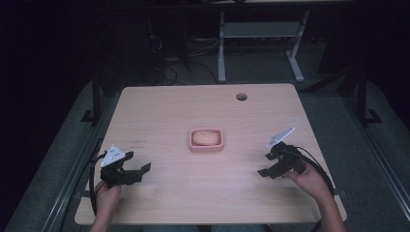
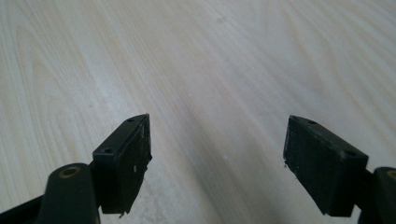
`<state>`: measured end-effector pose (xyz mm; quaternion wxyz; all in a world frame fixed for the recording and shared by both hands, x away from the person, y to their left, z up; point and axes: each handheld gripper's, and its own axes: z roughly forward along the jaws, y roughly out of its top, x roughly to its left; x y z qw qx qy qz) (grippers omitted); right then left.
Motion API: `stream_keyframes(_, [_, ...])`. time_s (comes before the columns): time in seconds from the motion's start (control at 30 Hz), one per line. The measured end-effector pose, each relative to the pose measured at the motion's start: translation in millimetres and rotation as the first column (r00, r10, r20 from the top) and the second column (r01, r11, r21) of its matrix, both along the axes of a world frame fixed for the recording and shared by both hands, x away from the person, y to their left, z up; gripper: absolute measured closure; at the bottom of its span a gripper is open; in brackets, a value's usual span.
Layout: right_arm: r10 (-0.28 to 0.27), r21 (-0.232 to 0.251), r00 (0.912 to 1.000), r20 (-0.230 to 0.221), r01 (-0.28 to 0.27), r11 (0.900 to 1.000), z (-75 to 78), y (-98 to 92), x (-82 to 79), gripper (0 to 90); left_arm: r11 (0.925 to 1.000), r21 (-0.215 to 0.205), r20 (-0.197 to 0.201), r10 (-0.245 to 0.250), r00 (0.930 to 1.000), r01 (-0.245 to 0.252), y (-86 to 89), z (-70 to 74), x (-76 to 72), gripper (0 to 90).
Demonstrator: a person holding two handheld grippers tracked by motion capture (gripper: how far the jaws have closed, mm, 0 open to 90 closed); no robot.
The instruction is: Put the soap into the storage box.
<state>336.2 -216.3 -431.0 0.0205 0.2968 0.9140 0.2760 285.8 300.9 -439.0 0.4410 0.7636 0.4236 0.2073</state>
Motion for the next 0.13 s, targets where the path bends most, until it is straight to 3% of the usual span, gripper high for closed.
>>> stream_keyframes(0.13, [-0.011, 0.011, 0.9996, 0.024, 0.011, 1.000, -4.2, -2.2, -11.4, 22.6, 1.0000, 0.006, 0.000, -0.006, 1.0000, 0.006, -0.7, 0.5, -0.2, 14.3])
